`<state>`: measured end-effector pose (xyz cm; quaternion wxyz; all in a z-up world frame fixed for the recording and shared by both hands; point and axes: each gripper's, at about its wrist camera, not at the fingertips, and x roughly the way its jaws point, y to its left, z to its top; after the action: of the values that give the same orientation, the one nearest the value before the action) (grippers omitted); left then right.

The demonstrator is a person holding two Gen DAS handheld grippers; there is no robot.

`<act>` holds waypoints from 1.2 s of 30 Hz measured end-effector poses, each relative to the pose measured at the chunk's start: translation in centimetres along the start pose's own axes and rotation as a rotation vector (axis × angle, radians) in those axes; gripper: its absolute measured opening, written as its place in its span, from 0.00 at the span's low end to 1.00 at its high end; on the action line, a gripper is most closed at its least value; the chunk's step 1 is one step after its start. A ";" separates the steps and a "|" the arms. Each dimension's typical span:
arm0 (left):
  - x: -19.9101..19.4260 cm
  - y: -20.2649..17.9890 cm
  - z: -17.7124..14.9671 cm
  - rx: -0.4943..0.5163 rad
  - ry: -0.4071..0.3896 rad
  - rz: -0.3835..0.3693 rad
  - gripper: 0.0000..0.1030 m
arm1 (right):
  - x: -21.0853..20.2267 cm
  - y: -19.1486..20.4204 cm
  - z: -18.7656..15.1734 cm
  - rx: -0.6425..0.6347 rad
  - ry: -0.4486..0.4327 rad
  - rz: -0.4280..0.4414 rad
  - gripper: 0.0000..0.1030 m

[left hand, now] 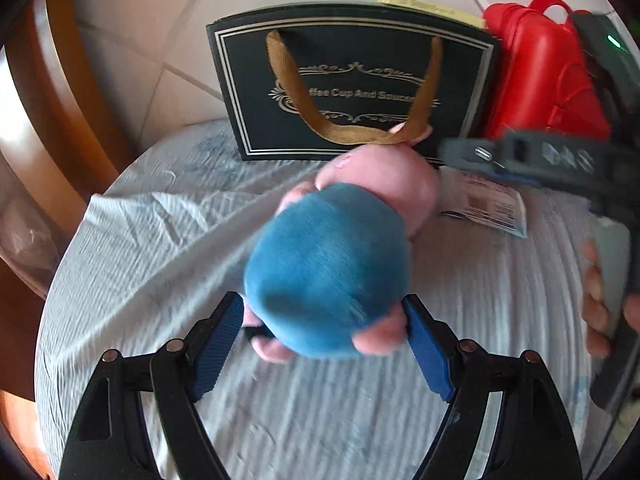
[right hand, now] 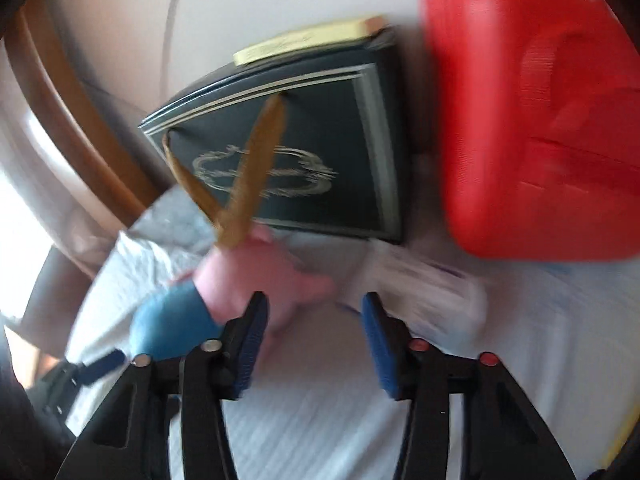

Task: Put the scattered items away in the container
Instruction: 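Grasp the pig plush with the left tool while the right tool grasps the tissue packet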

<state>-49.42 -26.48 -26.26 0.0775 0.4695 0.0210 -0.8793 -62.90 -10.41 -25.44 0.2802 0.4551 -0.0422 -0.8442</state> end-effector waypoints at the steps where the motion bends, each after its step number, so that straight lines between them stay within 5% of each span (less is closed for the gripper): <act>1: 0.3 0.2 0.1 0.003 0.001 -0.009 0.78 | 1.1 0.4 0.6 -0.004 0.005 0.026 0.61; 4: 1.7 0.4 0.6 0.010 0.008 -0.056 0.79 | 5.1 2.0 1.7 -0.040 0.065 0.059 0.77; 9: 1.6 1.0 0.0 0.006 0.009 -0.067 0.75 | 8.2 3.5 1.4 -0.057 0.149 0.056 0.63; 15: -1.4 2.3 -6.0 0.012 0.099 -0.051 0.73 | 3.3 3.7 -3.0 -0.004 0.216 0.092 0.62; 20: -5.2 5.7 -9.8 -0.096 0.105 0.042 0.73 | -2.3 6.0 -10.9 0.019 0.308 0.135 0.63; 24: -8.9 6.9 -11.4 -0.148 0.086 0.078 0.73 | -6.4 8.5 -17.5 0.075 0.413 0.270 0.60; 30: -12.2 5.3 -14.5 -0.177 0.081 0.031 0.73 | -13.1 7.7 -17.9 0.028 0.218 0.130 0.60; 34: -13.1 3.7 -15.9 -0.183 0.098 0.014 0.73 | -10.3 5.9 -15.9 0.006 0.151 -0.014 0.57; 36: -13.6 3.2 -16.6 -0.182 0.102 0.013 0.73 | -7.8 5.5 -15.9 0.056 0.226 0.030 0.52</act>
<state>-27.85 -26.20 -24.07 0.1244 0.5050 0.1015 -0.8481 -44.58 -8.15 -27.08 0.2833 0.5543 -0.0406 -0.7816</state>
